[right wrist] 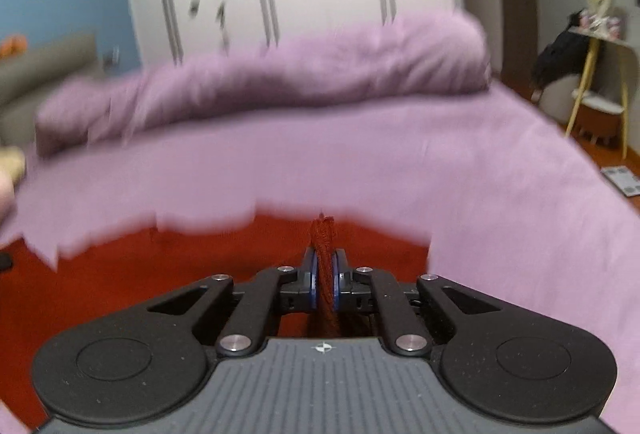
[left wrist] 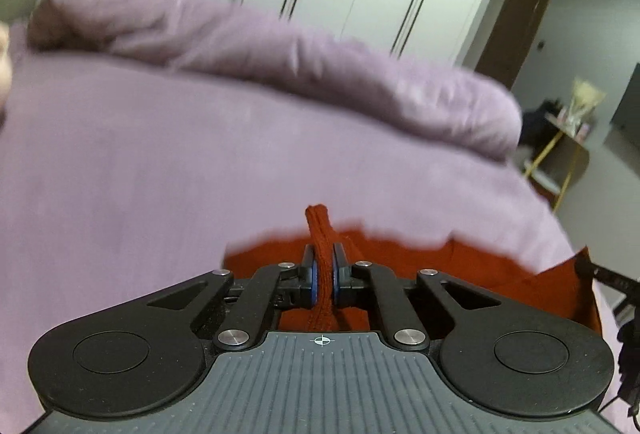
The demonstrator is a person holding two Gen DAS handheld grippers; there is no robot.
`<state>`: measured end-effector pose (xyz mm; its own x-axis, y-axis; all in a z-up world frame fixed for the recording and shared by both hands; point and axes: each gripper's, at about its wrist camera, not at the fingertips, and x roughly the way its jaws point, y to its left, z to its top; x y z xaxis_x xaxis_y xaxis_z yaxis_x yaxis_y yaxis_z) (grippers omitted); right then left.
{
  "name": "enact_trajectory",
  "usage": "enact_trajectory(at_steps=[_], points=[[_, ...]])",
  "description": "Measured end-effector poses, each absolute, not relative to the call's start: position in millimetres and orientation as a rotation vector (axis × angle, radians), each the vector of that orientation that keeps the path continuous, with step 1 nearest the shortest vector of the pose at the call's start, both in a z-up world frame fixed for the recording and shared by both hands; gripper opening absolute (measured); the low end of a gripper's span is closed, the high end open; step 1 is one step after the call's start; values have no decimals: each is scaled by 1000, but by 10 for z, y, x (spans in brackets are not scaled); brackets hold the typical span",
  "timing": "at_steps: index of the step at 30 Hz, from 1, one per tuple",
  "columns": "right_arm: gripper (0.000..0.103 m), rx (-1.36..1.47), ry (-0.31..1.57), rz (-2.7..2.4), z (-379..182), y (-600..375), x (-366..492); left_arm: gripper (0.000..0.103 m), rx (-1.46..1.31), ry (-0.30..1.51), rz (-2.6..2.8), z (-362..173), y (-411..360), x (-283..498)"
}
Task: Fold small clothes
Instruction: 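Grasp the cardigan hem with both tools side by side, then lift the hem with both tools and fold it over toward the collar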
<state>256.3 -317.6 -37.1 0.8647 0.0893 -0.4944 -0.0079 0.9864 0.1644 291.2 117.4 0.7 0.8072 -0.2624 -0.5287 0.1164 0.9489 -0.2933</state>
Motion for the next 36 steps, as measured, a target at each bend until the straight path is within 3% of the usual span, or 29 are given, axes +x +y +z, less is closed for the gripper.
enact_trajectory(at_steps=[4, 11, 13, 15, 18, 21, 24, 26, 28, 32, 36], points=[[6, 142, 447, -26, -169, -3209, 2837, 8, -192, 536, -118, 78, 1028, 3284], [6, 105, 469, -105, -358, -3084, 3548, 10, -7, 608, 31, -564, 667, 3892], [8, 73, 487, -132, -515, -3015, 3685, 19, 34, 642, 86, -744, 618, 3920], [11, 35, 530, -186, -661, -2946, 3763, 22, 40, 630, 142, -783, 612, 3768], [16, 17, 505, -290, -743, -2774, 3630, 48, -24, 555, 36, -781, 526, 3517], [16, 166, 498, 44, -832, -2437, 3433, 58, -145, 598, -130, -869, 397, 3529], [15, 256, 608, 401, -1042, -1961, 3428, 60, -76, 633, -140, -1021, 209, 3630], [14, 134, 611, 425, -1139, -1746, 3444, 63, 8, 634, -100, -1127, 159, 3702], [2, 48, 572, 418, -1176, -1796, 3475, 64, 26, 630, -64, -1205, 211, 3751], [4, -24, 571, 213, -1223, -2365, 3599, 61, -94, 616, -42, -1239, 467, 3822], [1, 264, 554, 7, -1224, -3329, 3607, 63, -167, 638, 50, -1284, 722, 3869]])
